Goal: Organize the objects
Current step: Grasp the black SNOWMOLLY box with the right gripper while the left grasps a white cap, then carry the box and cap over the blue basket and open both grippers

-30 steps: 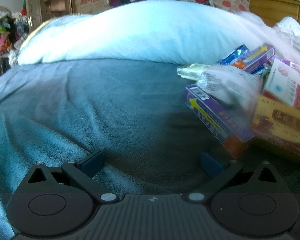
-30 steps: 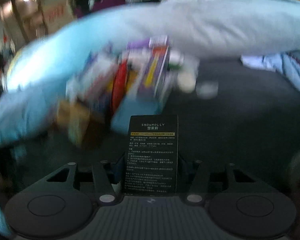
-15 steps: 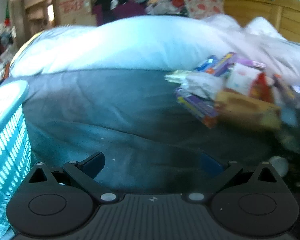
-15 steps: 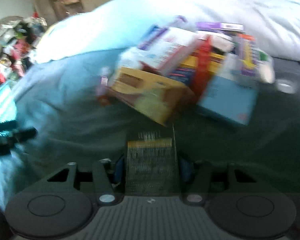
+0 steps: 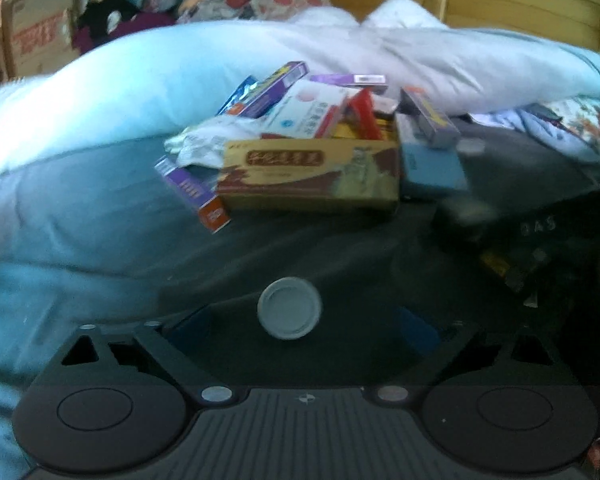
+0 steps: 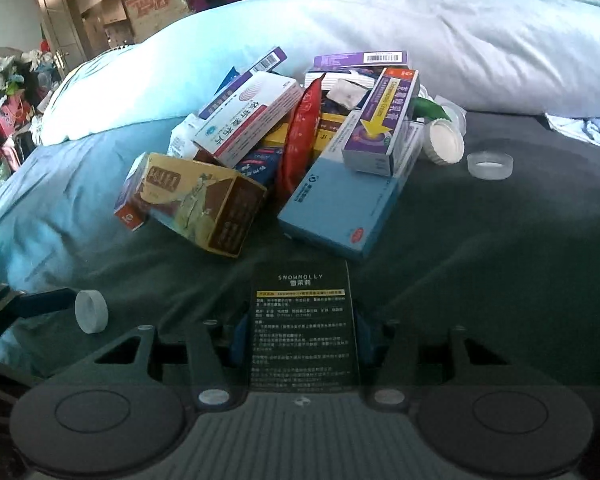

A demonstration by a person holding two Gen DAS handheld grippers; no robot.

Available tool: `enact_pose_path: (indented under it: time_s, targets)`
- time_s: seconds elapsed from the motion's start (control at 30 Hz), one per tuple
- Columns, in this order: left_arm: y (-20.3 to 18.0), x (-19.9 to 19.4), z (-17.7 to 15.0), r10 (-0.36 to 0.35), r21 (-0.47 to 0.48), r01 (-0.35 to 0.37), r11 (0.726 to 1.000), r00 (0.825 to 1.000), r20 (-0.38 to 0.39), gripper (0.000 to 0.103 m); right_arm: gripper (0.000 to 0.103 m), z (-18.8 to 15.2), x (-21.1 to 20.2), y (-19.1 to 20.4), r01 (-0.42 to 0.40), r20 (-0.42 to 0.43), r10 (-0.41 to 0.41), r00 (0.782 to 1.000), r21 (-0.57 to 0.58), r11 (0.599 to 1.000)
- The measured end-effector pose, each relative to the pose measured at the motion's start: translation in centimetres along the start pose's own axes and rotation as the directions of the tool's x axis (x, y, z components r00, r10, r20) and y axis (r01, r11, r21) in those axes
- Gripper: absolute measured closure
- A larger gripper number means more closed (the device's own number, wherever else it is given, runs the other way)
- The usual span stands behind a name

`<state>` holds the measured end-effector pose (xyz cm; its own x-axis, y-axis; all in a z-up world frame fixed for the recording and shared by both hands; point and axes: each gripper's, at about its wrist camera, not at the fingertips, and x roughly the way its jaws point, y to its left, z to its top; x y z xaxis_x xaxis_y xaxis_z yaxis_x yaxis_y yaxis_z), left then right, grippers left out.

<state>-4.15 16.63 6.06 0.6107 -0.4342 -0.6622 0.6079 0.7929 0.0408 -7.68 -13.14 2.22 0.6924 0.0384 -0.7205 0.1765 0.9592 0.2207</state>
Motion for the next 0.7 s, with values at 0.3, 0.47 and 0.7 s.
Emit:
enact_pose_path:
  time_s: [0.3,0.47,0.7]
  targets:
    - [0.6,-1.0,0.4,-0.024,-0.049,0.024,0.998,1.0,0.006,0.07,0.05,-0.4,-2.3,0.0,-0.023,0.102,0.025,0.994,-0.019,1.0]
    - [2.8,-5.3,2.6,0.023,-0.106,-0.013,0.994,0.995,0.1,0.07,0.05,1.2,-4.5,1.8,-0.074,0.162,0.082,0.983,-0.056,0.996]
    - [10.3,-14.7,7.1,0.247,-0.235,-0.183,0.955,0.928,0.281,0.07,0.05,9.3,-8.0,11.0,-0.206,0.308,0.278,0.91,-0.246,0.947]
